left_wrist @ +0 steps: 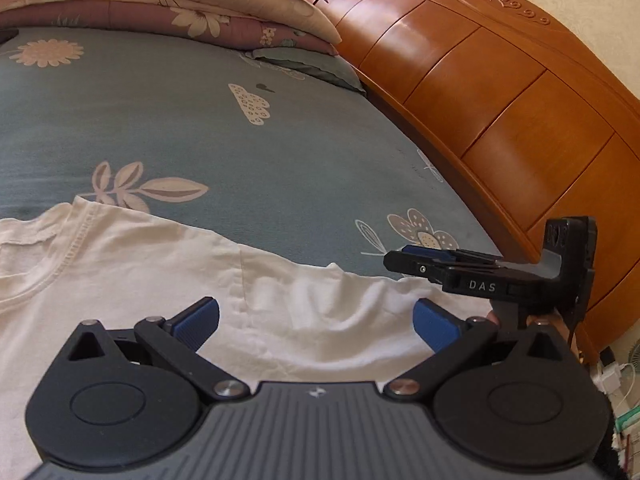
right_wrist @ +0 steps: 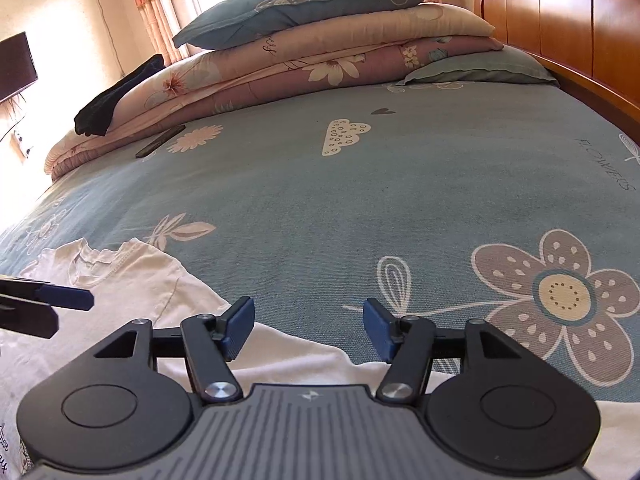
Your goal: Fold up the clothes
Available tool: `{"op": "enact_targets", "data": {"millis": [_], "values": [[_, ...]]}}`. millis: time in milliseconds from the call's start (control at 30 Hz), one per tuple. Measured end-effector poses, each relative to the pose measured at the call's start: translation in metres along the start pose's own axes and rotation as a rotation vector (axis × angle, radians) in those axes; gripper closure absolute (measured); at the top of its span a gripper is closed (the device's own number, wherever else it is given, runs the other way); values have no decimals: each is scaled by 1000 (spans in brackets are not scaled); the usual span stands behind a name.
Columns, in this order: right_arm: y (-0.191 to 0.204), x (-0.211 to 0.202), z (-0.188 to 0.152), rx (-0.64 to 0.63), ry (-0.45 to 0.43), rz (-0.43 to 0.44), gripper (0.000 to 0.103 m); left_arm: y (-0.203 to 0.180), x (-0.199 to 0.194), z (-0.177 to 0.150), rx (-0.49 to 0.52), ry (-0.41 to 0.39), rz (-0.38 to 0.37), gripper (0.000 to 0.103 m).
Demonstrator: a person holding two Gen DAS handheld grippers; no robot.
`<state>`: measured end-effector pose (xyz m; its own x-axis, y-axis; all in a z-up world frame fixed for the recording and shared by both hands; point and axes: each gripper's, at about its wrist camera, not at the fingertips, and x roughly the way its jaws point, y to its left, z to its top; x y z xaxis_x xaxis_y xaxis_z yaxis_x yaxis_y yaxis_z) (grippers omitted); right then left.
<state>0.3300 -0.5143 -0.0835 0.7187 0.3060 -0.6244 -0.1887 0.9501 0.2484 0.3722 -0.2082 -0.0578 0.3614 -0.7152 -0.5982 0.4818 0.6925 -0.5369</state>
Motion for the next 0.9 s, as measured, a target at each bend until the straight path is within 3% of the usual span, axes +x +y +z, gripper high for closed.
{"op": "enact_targets", "data": {"millis": [67,200,300,400,500,600,700,767,900], "values": [[-1,-2,-1,-8,7,20,29,2,24,9,-48,64,-78,1],[1,5,-8,-44,27,-4,28,7,74,14,-92,151,-56,1],[1,16,-15,-66,59,-27,28,11,89,21,-79,82,-27,1],[-1,23,-21,-81,70,-46,26,13,101,32,-46,8,71,3],[-1,21,-21,-104,62,-51,25,5,95,37,-52,-24,82,5],[-4,15,-21,-106,49,-61,25,-8,74,31,-26,-32,-10,4],[-13,11,-22,-105,56,-84,19,-18,63,17,-61,40,-179,3],[-18,14,-25,-107,67,-111,19,-23,68,13,-66,103,-220,3],[-18,16,-30,-146,66,-133,13,-29,102,12,-51,171,-85,3]]}}
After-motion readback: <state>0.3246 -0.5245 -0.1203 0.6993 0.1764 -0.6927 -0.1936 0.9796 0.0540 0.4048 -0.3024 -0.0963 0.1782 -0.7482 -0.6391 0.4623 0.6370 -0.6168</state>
